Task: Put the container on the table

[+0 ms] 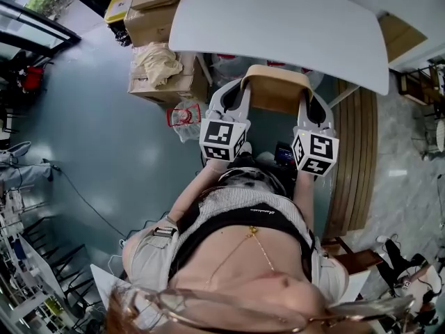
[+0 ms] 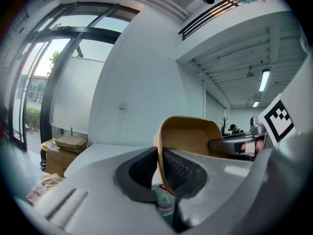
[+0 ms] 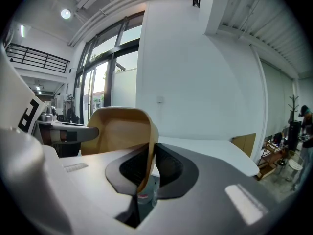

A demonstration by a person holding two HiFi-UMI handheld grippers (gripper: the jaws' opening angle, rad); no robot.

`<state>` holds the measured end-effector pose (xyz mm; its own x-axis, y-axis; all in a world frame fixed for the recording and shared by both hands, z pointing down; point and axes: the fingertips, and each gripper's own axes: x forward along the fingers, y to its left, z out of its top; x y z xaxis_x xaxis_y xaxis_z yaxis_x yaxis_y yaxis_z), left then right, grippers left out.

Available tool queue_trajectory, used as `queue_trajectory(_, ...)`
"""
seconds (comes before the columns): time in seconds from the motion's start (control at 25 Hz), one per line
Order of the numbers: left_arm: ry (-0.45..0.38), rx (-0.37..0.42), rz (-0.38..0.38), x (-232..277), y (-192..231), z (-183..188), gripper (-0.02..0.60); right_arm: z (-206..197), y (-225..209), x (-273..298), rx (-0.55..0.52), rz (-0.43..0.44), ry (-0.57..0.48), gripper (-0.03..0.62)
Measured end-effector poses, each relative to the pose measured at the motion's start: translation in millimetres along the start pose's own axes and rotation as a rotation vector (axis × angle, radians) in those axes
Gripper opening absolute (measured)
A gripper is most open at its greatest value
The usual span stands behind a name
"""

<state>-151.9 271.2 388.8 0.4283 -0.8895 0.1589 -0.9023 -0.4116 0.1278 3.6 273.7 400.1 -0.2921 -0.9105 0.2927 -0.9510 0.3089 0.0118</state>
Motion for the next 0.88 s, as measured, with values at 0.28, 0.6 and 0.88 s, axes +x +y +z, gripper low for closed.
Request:
queue_trajectory(0.28,0.015,-0.011,-0.049,10,10,-2,0.011,-1,4,6,0.011,-0.037,0.013,0.052)
queue_trajectory(0.6,0.035,-0.011,-0.064,22,5,-6,0.011,-5,-7,12,0.011,-0.047,0.037,0.052)
queue_trajectory(0.88,0.043,-0.026,-0.016,43,17,-5,0.011,-2,-16,43,0.014,0.006,0.045,0.051)
